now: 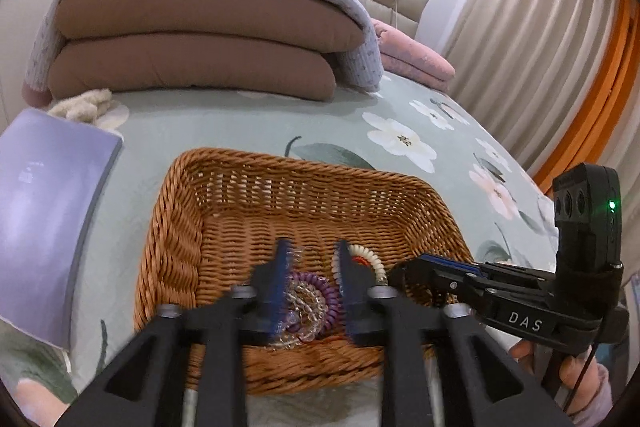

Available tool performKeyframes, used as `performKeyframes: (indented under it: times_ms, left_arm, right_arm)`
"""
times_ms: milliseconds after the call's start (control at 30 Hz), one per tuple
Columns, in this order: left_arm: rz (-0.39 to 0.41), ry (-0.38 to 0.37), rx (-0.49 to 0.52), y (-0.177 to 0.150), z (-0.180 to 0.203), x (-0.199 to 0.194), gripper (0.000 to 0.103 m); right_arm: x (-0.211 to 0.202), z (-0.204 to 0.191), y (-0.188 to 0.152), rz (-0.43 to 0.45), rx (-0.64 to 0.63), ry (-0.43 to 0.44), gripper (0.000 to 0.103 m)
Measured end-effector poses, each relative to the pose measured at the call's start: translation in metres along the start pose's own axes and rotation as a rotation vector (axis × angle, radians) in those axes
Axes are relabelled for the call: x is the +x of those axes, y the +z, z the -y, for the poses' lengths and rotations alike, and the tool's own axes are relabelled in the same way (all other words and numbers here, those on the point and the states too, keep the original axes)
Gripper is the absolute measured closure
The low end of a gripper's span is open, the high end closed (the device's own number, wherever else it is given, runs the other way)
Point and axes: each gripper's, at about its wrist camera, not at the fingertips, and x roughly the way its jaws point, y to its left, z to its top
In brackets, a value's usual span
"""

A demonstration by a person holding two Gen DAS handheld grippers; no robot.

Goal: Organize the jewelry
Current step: 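Carry the earring and gold charm into the wicker basket and open both tools, then move both open tools back toward the keys and square pendant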

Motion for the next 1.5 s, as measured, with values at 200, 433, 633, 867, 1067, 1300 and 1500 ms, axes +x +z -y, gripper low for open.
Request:
performKeyframes:
  times_ms: [200, 433, 633, 867, 1067, 1300, 1500]
  left_arm:
    - [0.023, -0.031, 0.004, -0.005, 0.003, -0.021, 0.046]
    - [0.053, -0.067, 0.075, -0.03, 0.019, -0.074, 0.046]
    - [0.072, -0.083, 0.111, -0.072, 0.023, -0.133, 0.029]
    - [0.043, -0.047, 0.134, -0.142, 0.013, -0.188, 0.029]
    - [-0.016, -0.015, 0.237, -0.193, 0.008, -0.217, 0.029]
    - [-0.083, -0.075, 0.397, -0.215, 0.012, -0.225, 0.029]
    - [-0.163, -0.13, 0.447, -0.231, 0.011, -0.204, 0.029]
  right_arm:
    - [-0.024, -0.006, -0.01, 0.034, 0.012, 0.041, 0.038]
    - [-0.057, -0.02, -0.04, 0.014, -0.014, 0.034, 0.03]
    - [-0.098, -0.042, -0.087, 0.021, -0.06, 0.071, 0.022]
    - [-0.128, -0.078, -0.153, -0.021, -0.168, -0.03, 0.019]
    - [-0.142, -0.103, -0.201, -0.008, -0.195, -0.172, 0.019]
    - [-0.151, -0.134, -0.233, 0.007, -0.18, -0.208, 0.018]
    - [-0.132, -0.132, -0.253, -0.043, -0.032, -0.166, 0.018]
